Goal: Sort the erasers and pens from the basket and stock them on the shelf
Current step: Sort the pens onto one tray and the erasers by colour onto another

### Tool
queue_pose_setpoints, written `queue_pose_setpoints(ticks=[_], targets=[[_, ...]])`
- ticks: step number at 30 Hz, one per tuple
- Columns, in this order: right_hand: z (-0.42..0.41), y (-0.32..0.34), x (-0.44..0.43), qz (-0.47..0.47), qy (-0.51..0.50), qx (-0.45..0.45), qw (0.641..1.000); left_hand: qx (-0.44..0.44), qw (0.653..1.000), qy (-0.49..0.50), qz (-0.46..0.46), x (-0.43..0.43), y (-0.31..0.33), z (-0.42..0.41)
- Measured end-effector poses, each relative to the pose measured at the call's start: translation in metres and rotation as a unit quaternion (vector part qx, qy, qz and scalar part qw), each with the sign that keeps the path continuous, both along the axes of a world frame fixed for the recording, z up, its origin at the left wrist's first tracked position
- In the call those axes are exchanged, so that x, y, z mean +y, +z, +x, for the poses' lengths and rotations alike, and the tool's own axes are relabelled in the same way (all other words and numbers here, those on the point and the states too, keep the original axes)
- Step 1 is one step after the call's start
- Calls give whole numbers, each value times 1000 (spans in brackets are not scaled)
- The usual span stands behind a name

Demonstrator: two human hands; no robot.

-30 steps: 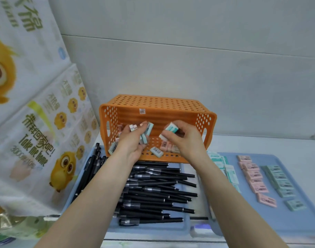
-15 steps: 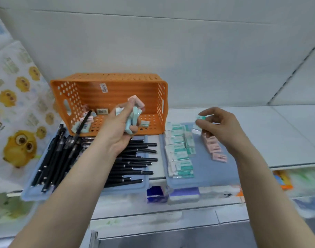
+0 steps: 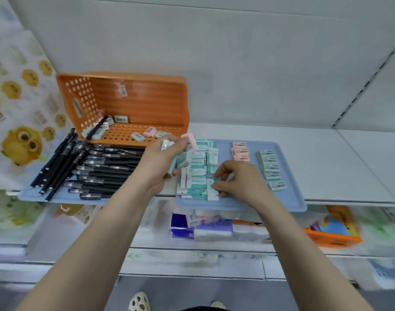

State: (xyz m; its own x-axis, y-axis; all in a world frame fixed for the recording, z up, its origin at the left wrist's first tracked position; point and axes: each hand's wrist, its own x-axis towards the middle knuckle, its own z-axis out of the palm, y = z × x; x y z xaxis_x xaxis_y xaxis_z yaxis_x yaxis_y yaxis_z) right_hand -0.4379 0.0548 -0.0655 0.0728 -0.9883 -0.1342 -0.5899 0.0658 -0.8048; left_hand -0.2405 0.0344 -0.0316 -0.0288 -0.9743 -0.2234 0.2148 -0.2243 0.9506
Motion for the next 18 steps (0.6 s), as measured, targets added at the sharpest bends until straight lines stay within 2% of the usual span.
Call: queue_pose_setpoints(ticks=[3,4,5,7,10,12,15,16,18], targets=[[3,1,-1,-89,-7,73,993,-51,998,-20,-15,7,-4,-5],[4,7,-2,-111,-25,34,993,-66,997,-26,-19,8,-5,-7],[6,14,-3,-114,-42,-45,992,-77,996,-30,-21,9,-5,-9],[10,29,-5,-84,-37,-182,979,-88,995,-36,-26,9,-6,-15],[9,34,-11,-77,5,-217,973,-96,994,-47,-24,9,-6,-27],[-3,31,-13,-85,-34,-252,963,-70,996,-47,-8,7,-3,-33],[-41,24,-14,-84,-134,-314,936,18,998,-49,37,3,4,-37],[-55,22,-13,-99,-160,-286,939,46,997,-45,49,1,6,-39],[-77,17,-12,-151,-183,-142,961,80,994,-37,65,-2,8,-43]])
